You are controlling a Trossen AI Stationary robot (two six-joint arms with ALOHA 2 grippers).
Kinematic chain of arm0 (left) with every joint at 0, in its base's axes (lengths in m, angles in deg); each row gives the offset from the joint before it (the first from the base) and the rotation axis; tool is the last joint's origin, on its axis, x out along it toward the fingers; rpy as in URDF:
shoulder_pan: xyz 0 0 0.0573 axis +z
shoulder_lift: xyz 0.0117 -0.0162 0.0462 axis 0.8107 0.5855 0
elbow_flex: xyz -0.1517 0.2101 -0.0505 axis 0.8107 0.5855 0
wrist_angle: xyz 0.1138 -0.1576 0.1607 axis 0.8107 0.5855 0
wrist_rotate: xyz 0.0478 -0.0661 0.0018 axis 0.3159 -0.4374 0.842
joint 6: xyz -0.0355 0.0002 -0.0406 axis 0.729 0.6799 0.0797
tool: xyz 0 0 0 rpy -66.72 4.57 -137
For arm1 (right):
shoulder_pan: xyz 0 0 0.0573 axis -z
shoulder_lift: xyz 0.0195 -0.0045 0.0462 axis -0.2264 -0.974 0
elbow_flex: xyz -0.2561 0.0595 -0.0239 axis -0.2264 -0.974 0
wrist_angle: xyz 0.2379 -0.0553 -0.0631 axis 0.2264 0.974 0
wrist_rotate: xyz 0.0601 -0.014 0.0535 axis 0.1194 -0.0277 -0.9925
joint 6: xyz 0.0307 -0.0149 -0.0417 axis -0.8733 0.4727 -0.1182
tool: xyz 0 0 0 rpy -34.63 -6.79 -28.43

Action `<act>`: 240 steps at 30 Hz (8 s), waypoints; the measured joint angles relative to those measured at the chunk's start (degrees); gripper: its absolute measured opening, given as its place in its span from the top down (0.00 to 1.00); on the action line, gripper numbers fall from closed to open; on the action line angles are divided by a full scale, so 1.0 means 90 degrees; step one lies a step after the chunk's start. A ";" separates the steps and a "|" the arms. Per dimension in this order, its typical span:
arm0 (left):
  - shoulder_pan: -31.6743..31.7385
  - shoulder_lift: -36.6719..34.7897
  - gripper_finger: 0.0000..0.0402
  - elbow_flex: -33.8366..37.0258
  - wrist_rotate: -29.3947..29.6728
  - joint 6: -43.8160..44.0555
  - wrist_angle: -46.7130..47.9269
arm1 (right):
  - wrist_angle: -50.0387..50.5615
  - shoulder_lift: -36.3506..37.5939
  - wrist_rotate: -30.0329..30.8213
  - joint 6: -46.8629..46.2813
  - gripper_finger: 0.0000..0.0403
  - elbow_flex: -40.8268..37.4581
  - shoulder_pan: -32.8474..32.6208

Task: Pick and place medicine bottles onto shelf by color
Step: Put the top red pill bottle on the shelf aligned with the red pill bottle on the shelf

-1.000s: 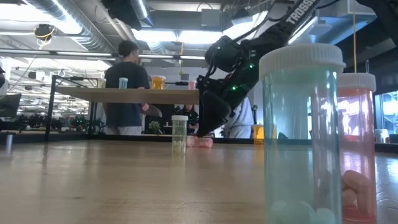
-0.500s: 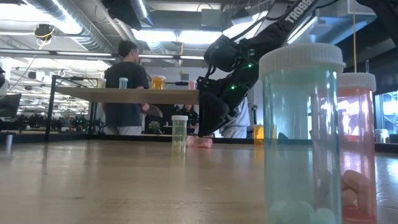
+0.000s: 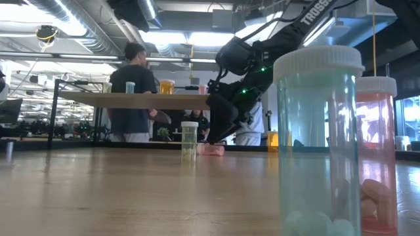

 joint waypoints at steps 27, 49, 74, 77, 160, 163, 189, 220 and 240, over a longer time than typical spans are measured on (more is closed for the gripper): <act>-0.0002 -0.0002 0.89 0.0000 0.0000 -0.0002 0.0000 | -0.0187 -0.0297 -0.0067 0.0121 0.57 -0.0005 0.0024; -0.0002 -0.0001 0.89 0.0000 0.0000 -0.0002 0.0000 | -0.0315 -0.0387 0.0013 -0.0315 0.57 -0.0005 0.0017; -0.0002 0.0000 0.89 0.0000 0.0000 -0.0002 0.0000 | -0.0331 -0.0387 -0.0154 -0.0355 0.75 -0.0005 0.0022; -0.0002 0.0000 0.89 0.0000 0.0000 -0.0002 0.0000 | -0.0331 -0.0387 -0.0160 -0.0352 0.74 -0.0005 0.0022; 0.0638 0.0100 0.89 0.0000 0.0312 -0.0642 -0.0207 | -0.6502 -0.0013 0.3373 0.1713 0.74 -0.0002 -0.1173; 0.0712 0.0104 0.89 0.0000 0.0477 -0.1128 -0.0354 | -0.6528 -0.0013 0.3406 0.1854 0.74 -0.0001 -0.1217; 0.0721 0.0638 0.70 -0.0004 0.0735 -0.1330 -0.0739 | -0.6417 -0.0011 0.3374 0.2385 0.74 0.0000 -0.1353; 0.1101 0.1519 0.70 -0.1132 -0.3266 -0.1001 0.0230 | -0.6393 -0.0003 0.2630 0.2860 0.74 0.0000 -0.1353; 0.1102 0.1564 0.70 -0.1132 -0.2710 -0.0989 0.0211 | -0.6395 -0.0003 0.2626 0.2863 0.74 0.0000 -0.1355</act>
